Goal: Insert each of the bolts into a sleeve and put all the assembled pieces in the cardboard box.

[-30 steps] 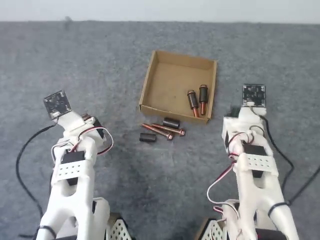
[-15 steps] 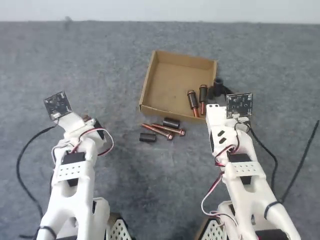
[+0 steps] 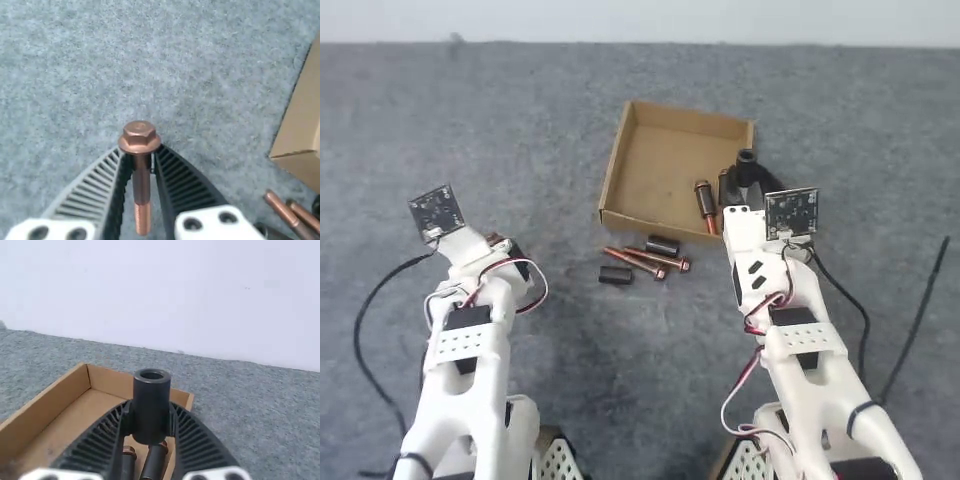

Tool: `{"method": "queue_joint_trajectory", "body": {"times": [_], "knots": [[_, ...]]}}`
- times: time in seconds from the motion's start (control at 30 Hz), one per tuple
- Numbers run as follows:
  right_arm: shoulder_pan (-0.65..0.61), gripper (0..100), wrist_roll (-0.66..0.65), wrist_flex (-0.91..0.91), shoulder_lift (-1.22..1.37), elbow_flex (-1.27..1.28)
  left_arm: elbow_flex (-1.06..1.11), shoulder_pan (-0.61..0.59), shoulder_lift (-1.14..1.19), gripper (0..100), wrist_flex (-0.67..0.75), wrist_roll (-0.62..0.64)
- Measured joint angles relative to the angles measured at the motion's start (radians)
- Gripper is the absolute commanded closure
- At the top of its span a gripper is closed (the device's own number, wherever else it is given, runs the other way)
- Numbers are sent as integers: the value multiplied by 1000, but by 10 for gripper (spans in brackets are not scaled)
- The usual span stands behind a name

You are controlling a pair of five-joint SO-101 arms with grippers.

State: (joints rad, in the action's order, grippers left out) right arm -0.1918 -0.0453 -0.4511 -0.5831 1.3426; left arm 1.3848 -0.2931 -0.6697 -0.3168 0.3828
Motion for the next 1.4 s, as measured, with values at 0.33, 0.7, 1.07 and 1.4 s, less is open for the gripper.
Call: {"method": "queue_joint_trajectory", "body": {"times": [0.33,0.7,1.07,1.4], "knots": [[0,991,0,0,0,0,0,0,0,987,0,0],[2,991,0,-405,276,0,0,0,0,987,0,0],[-9,989,0,-1040,890,-166,0,0,0,987,0,0],[-115,989,0,-1272,1126,-301,0,0,0,987,0,0]]}}
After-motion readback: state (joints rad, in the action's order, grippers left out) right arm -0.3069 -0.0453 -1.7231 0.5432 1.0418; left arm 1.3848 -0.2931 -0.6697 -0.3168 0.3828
